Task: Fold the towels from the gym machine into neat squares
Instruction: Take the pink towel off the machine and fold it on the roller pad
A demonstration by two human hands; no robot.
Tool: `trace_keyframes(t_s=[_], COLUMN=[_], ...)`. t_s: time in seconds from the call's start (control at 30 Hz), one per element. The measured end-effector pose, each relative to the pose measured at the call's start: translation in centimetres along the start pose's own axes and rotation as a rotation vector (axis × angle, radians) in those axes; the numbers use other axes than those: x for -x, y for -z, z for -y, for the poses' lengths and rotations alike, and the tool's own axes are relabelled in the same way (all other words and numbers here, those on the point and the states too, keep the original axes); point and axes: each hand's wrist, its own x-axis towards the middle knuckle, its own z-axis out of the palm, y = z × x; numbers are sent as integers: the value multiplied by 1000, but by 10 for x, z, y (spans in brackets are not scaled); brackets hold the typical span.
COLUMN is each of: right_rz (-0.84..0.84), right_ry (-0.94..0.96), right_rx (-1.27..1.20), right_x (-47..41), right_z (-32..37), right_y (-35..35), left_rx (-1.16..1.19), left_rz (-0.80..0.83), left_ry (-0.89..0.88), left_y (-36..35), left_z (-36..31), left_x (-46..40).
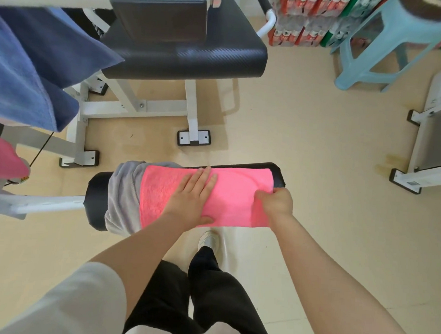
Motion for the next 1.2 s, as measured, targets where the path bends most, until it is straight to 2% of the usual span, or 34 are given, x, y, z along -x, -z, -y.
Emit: trace_keyframes(t_s=[0.1, 0.17, 0.3, 0.43, 0.57, 0.7, 0.73, 0.87, 0.93, 1.03, 1.13, 1.2], right_rz=[229, 397, 521, 681, 727, 657, 631, 585, 613, 568, 290, 111], right_ry=[-82, -54, 27, 63, 101, 178, 185, 238, 259, 304, 430, 452], right_rx=[-322, -420, -512, -500, -371, -180, -180, -192, -156, -86, 90, 165], right_x=[9, 19, 39, 67, 93, 116, 120, 128, 129, 125, 112, 101], right_z=[10, 16, 23, 39, 58, 68, 69, 68, 64, 56, 43, 33], right_y=[15, 23, 22, 3, -34, -89, -102, -138, -145, -139, -118, -105], left_rx=[-12, -6, -15, 72, 378, 408, 496, 1103, 1196, 1036, 794, 789], left_rz=[63, 75, 100, 123, 101, -47, -37, 18, -18, -14, 8, 21], left_ry=[15, 17, -2, -28, -29, 156, 211, 502, 545, 457, 440, 460], left_y=[4, 6, 8, 10, 28, 28, 29, 45, 48, 45, 34, 27], left_z=[0, 0, 1, 6, 27, 75, 85, 97, 94, 95, 103, 112], left_x=[0, -1, 0, -2, 17, 51, 58, 66, 59, 52, 47, 45])
